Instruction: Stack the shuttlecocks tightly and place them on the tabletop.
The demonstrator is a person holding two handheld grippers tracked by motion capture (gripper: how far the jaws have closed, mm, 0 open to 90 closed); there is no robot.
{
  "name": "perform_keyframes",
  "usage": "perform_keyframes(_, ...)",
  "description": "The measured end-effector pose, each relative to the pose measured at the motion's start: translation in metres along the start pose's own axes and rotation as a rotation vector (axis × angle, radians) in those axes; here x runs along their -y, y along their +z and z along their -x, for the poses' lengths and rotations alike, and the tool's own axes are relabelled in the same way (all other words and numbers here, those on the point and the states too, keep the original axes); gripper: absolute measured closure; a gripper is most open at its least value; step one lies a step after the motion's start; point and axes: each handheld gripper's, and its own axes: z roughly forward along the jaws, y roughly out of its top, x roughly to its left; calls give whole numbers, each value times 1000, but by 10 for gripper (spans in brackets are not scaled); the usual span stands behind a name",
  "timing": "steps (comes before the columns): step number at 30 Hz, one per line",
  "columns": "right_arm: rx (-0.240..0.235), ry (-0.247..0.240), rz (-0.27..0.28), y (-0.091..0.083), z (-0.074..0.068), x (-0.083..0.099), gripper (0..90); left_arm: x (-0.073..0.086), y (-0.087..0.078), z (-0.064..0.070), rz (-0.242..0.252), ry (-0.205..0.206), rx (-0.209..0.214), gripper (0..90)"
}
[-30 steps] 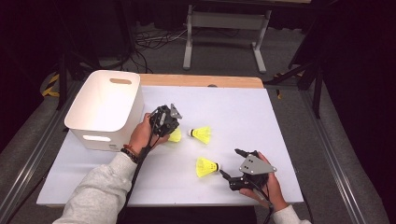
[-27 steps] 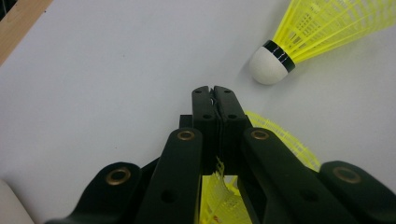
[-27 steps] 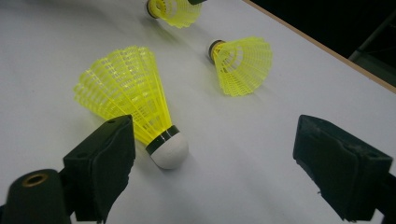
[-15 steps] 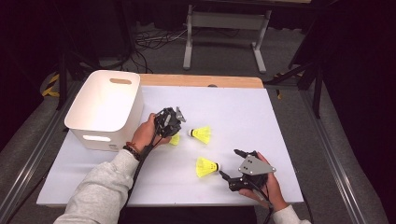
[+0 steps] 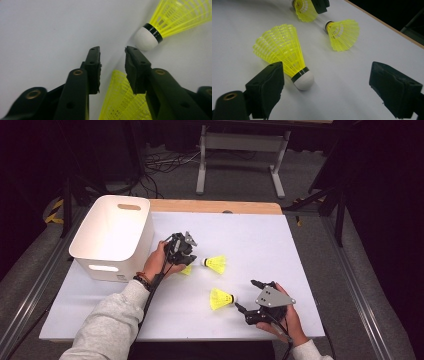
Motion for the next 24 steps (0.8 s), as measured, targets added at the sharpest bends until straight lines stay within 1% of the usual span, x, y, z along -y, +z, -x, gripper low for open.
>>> perform_keyframes(1,0,4,1,0,0,0,133,0,0,-1,7,6,-3,636)
perform_keyframes(2,2,4,2,0,1,0,133,0,-1,-1,13,2,-2,615)
perform_keyframes(3,3,5,3,-1,1,0,133,-1,-3,-1,22,0,-7,586)
perform_keyframes(4,4,7,4,-1,1,0,133,-1,-3,-1,31,3,-15,578)
perform_keyframes(5,3,7,4,-1,1,0,133,-1,-3,-1,31,3,-15,561)
perform_keyframes(6,3,7,4,-1,1,0,133,-1,-7,0,44,13,-10,561)
perform_keyframes(8,1,5,6,-1,1,0,132,-2,-14,3,74,18,-11,510)
perform_keyframes(10,-1,7,8,-1,2,0,133,-2,-21,4,98,32,7,520)
perform_keyframes(12,3,4,7,-2,2,0,133,-3,-28,6,116,44,-9,506)
perform_keyframes(14,5,10,12,-2,2,-1,132,-3,-38,7,166,46,-10,476)
perform_keyframes(15,6,14,14,-3,2,-1,132,-3,-44,9,177,54,-10,472)
perform_keyframes(16,6,13,14,-3,2,-1,133,-3,-49,13,190,75,-13,472)
perform_keyframes(18,9,11,13,-3,2,-1,133,0,-56,18,214,99,-1,453)
perform_keyframes(20,10,9,13,-3,2,-2,133,6,-61,24,213,121,-9,435)
perform_keyframes(21,12,10,12,-3,2,-2,132,9,-62,25,227,116,-6,425)
perform_keyframes(23,10,9,16,-4,2,-2,133,15,-64,26,249,113,18,423)
perform_keyframes(24,11,9,16,-4,2,-2,133,18,-64,26,252,110,16,415)
